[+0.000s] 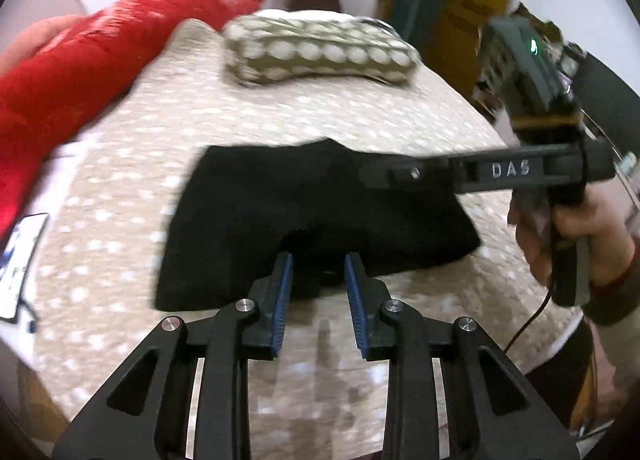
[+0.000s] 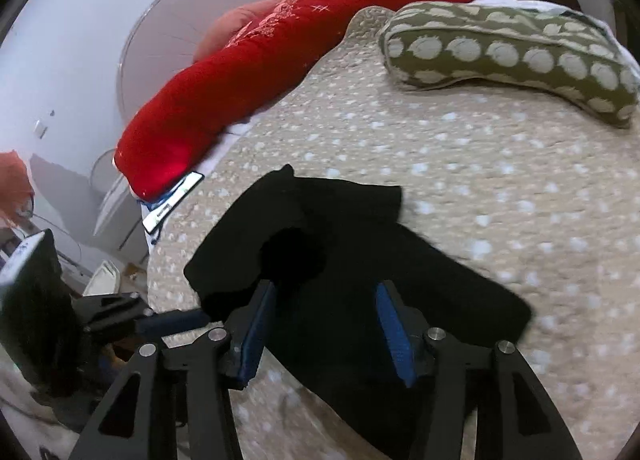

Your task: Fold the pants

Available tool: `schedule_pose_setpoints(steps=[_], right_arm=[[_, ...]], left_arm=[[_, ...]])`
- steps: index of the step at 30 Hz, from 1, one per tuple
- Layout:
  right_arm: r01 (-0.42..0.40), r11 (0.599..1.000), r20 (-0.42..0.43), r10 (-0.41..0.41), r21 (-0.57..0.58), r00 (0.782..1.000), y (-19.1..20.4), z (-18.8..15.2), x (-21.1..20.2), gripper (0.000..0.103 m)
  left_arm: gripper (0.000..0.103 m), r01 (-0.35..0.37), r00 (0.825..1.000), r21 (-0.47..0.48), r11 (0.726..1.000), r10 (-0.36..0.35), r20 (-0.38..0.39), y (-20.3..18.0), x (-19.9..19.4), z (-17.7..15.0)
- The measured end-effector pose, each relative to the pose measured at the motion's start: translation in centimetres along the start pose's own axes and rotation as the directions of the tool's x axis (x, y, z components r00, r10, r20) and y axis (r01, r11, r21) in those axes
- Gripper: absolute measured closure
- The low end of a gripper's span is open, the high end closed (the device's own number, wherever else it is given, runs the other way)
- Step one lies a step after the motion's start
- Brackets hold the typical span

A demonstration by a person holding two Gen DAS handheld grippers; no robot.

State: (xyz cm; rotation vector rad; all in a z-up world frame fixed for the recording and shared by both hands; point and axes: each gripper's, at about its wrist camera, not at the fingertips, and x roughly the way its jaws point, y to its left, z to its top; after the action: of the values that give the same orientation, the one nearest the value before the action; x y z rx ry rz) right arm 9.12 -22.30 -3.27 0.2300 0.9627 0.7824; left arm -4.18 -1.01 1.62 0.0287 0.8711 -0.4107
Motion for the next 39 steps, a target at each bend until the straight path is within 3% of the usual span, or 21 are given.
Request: schedule_pose_setpoints(steps=[3,7,11,12,13,14,17,20,23,30,33,34,36,39], right_arm=[[-0.032,0.999,0.012,0.031,0.026,0.999,0.6,0.3,1.5,0.052],[-0.063,0.996,0.024,0.062,0.064,0.998,0.9,0.1,2.2,0.052],[-0.080,0.993,0.052,0.075,0.092,0.996,0.8,-0.8,1.3,0.052],[-0.085,0.991,0.056,0.079,0.100,0.995,0.8,-0.9,1.1,0.052],[-0.094,0.990,0.063,0.088,0.108,0.994,0.7,-1.0,0.9,0.052],[-0.112,0.987,0.071,0.105,0.117,0.992,0.8,-1.1,0.8,0.052],[-0.176,0.974,0.078,0.166,0.140,0.983,1.2,-1.6,1.4,0.051],[-0.166,0.974,0.066,0.157,0.155,0.985,1.6,-1.8,2.6,0.051],[-0.186,0.968,0.113,0.169,0.166,0.979,1.9,-1.3,2.6,0.051],[-0.151,0.975,0.043,0.145,0.163,0.988,2.7,0.1,6.2,0.051],[-0.190,0.967,0.058,0.182,0.171,0.982,3.1,-0.2,6.9,0.051],[-0.181,0.967,0.058,0.173,0.179,0.983,3.1,-0.4,7.4,0.054],[-0.162,0.973,0.040,0.158,0.162,0.987,3.4,-0.6,8.3,0.076],[-0.136,0.985,0.077,0.128,0.110,0.989,4.2,-0.3,7.8,0.090]], left_arm=[[0.077,0.040,0.999,0.018,0.999,-0.040,0.009,1.6,-1.5,0.0],[0.060,0.033,0.999,0.018,0.999,-0.033,0.014,3.4,-2.7,-0.1],[0.057,0.049,0.999,-0.022,0.999,-0.048,0.017,5.5,-4.6,-0.1],[0.052,0.040,0.999,-0.027,0.999,-0.039,0.034,6.0,-4.9,-0.2],[0.037,0.004,0.999,-0.034,0.999,-0.003,0.052,6.5,-5.1,-0.2],[0.035,-0.028,0.998,-0.043,0.999,0.031,0.056,6.8,-4.9,-0.3],[0.035,-0.061,0.998,-0.065,0.996,0.062,0.011,7.6,-2.8,-0.8],[0.035,-0.079,0.996,-0.063,0.995,0.076,-0.052,7.2,0.4,-1.4],[0.035,-0.064,0.994,-0.069,0.996,0.058,-0.096,6.9,2.7,-1.9],[0.035,-0.044,0.994,-0.077,0.996,0.036,-0.099,7.3,3.3,-2.2],[0.035,-0.032,0.995,-0.090,0.995,0.023,-0.100,7.6,3.4,-2.3],[0.035,-0.031,0.995,-0.095,0.995,0.021,-0.101,7.7,3.4,-2.3],[0.035,-0.041,0.994,-0.100,0.994,0.031,-0.102,7.6,3.5,-2.1],[0.035,-0.048,0.994,-0.102,0.994,0.038,-0.100,7.5,2.4,-1.8]])
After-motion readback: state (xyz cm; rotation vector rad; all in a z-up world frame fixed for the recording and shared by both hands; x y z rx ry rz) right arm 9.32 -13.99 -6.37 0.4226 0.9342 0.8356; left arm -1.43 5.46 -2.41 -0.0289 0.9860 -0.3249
